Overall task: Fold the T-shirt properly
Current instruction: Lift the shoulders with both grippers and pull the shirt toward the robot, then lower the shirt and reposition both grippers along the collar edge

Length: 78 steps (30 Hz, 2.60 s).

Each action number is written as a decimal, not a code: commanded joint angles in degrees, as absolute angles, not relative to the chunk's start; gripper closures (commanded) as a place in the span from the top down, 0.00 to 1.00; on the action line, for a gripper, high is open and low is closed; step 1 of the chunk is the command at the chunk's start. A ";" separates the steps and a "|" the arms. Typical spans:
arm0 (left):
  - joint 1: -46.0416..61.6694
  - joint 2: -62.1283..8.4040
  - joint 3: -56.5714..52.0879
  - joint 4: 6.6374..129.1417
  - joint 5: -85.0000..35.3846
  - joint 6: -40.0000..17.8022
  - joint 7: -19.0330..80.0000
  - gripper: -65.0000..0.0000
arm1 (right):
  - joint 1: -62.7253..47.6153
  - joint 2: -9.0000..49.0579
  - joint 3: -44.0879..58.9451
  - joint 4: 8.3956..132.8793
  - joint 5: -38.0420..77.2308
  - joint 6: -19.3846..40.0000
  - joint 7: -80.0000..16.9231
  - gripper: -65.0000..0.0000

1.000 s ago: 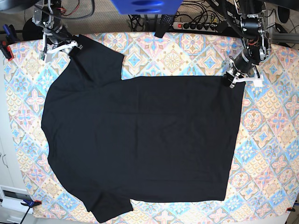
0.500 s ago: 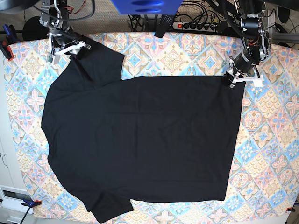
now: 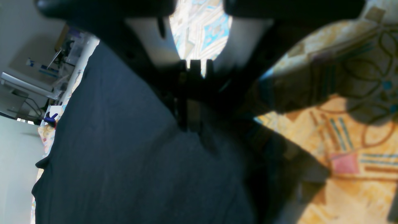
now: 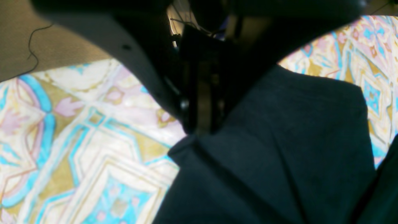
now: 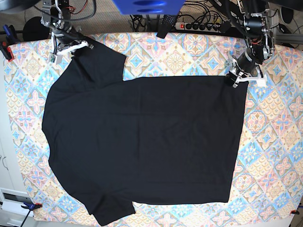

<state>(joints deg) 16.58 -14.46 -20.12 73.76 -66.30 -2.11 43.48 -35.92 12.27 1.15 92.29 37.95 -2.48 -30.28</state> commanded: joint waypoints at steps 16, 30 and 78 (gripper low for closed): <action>25.63 -18.07 -20.18 74.51 -63.60 -3.30 44.00 0.00 | -47.69 11.65 7.96 100.26 40.13 -0.04 -36.70 0.00; 39.87 -19.38 -20.62 88.04 -63.34 -5.41 43.65 0.00 | -57.54 11.38 14.90 102.29 40.04 17.19 -36.88 0.00; 6.02 -15.60 -19.82 81.54 -52.35 -5.14 43.56 0.00 | -10.59 11.38 17.36 95.16 39.78 17.19 -50.33 0.00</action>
<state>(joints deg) 6.79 -14.46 -19.42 80.71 -51.55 -4.71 44.38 -10.70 10.66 17.12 94.24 39.38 16.91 -51.07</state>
